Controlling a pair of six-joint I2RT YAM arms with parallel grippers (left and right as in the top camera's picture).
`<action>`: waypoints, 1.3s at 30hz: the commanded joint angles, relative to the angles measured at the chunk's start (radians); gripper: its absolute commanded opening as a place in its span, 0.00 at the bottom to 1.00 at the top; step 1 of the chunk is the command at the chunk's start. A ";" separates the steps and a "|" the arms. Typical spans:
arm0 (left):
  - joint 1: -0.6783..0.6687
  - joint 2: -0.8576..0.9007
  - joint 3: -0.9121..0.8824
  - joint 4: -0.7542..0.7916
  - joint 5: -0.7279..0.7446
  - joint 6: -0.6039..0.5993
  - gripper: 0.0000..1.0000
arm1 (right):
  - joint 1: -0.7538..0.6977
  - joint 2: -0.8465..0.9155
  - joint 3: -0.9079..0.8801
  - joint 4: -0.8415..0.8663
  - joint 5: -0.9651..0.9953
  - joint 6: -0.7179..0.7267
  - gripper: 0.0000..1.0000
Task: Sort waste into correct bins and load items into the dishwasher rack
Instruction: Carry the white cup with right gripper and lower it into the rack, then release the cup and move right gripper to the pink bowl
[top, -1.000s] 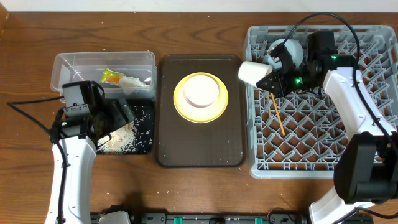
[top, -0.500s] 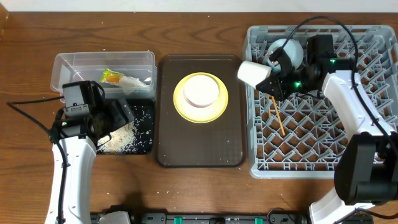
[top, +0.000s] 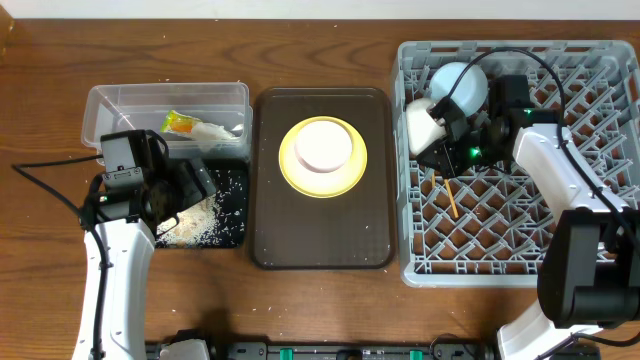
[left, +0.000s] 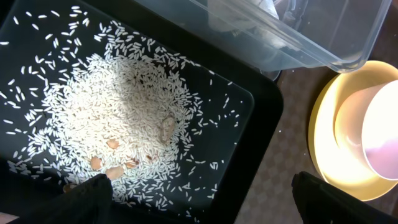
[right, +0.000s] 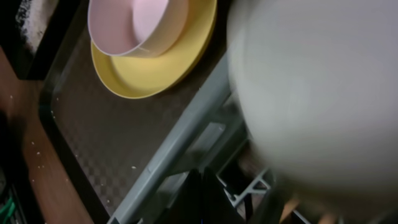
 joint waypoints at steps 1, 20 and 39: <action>0.003 0.002 0.019 0.000 -0.006 -0.002 0.95 | -0.004 0.005 0.001 -0.014 0.030 -0.021 0.01; 0.003 0.002 0.018 0.001 -0.006 -0.002 0.95 | 0.035 -0.168 0.053 0.000 0.076 0.113 0.01; 0.003 0.002 0.019 0.001 -0.006 -0.002 0.95 | 0.545 -0.146 0.053 0.262 0.416 0.173 0.37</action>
